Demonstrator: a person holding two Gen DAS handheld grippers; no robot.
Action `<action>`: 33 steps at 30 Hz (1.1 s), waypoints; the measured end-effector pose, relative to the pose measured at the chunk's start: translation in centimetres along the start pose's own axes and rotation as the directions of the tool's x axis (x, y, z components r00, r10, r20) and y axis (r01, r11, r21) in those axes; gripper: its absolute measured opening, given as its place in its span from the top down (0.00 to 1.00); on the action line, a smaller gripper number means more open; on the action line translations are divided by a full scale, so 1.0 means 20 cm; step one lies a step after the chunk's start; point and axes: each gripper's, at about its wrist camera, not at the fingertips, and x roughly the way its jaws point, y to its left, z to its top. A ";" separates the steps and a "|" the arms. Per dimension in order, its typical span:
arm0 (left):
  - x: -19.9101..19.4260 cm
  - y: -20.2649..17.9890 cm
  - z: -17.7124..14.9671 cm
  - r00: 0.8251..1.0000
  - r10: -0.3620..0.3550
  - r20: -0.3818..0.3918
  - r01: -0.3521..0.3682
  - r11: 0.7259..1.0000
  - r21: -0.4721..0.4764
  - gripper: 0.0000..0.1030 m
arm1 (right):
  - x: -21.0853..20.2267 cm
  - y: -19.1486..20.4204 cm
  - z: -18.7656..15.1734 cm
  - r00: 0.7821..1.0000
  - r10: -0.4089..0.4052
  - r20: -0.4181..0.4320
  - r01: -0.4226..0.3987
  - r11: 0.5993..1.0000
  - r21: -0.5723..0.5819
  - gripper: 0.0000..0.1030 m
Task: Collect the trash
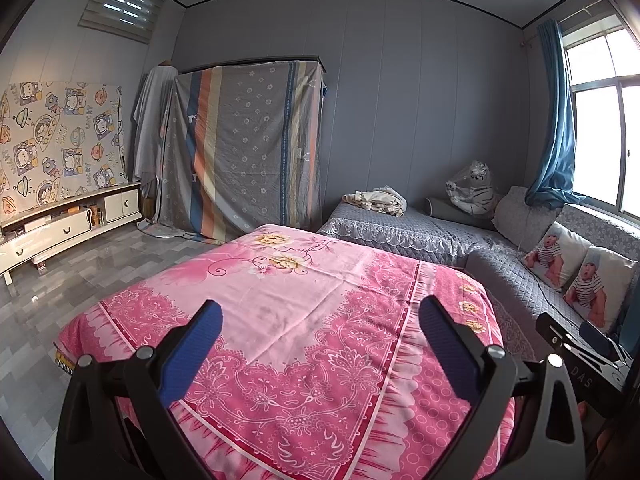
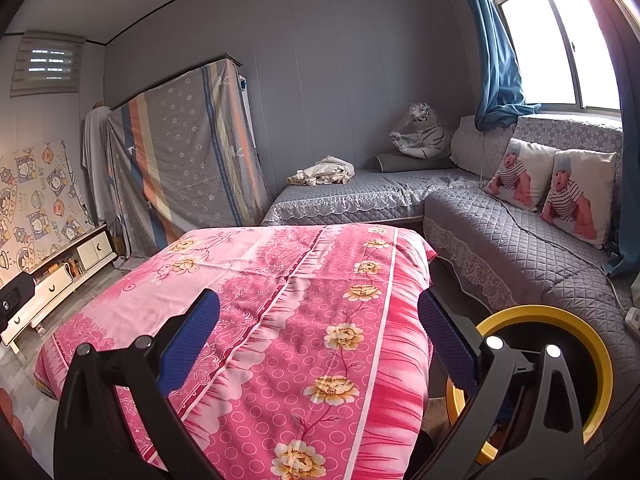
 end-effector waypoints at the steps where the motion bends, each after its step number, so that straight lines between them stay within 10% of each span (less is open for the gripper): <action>1: 0.00 0.00 0.00 1.000 0.000 0.001 0.000 1.000 0.001 0.08 | 0.00 0.00 0.00 1.000 0.001 -0.001 -0.001 1.000 0.000 0.08; 33: 0.04 -0.02 -0.02 1.000 0.000 -0.014 0.000 1.000 0.013 0.08 | 0.02 -0.02 -0.03 1.000 -0.002 -0.017 0.002 1.000 0.020 0.08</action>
